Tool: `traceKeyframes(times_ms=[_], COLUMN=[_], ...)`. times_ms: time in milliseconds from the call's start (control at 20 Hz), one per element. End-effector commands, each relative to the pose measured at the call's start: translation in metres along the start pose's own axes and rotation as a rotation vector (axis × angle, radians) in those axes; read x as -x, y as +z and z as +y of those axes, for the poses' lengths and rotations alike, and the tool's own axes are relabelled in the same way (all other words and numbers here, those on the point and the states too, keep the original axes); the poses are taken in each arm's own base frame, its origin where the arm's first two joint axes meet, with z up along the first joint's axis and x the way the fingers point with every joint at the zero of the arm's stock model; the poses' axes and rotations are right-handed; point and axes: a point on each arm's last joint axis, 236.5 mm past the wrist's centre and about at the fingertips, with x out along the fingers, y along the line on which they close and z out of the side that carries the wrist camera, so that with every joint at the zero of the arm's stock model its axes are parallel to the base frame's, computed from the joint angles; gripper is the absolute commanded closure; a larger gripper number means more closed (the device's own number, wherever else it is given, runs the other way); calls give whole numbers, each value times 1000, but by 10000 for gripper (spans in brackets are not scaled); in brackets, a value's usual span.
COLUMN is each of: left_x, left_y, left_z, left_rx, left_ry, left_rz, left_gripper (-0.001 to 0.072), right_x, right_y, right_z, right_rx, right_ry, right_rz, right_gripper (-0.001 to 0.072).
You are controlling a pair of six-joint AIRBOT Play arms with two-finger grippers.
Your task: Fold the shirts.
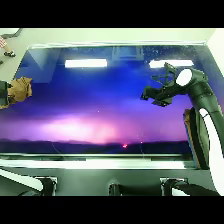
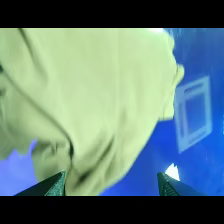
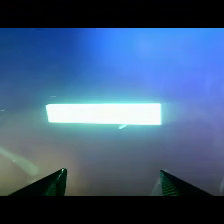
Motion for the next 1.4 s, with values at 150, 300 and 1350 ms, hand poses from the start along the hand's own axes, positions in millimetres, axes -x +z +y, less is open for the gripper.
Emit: traceKeyframes(times_ms=[150,300,1350], left_x=[-28,-40,420], left_y=[9,4,-199], left_z=[14,26,-277], left_rx=[34,41,-921], left_ry=[-14,5,-807], left_rz=[-57,-45,-55], left_gripper=[-13,124,683], right_x=[0,1,156], right_y=[-17,-20,13], right_z=[3,3,-8], right_rx=[-38,-38,263], right_ry=[12,9,-171], right_rz=[73,86,-392], right_gripper=[44,44,45])
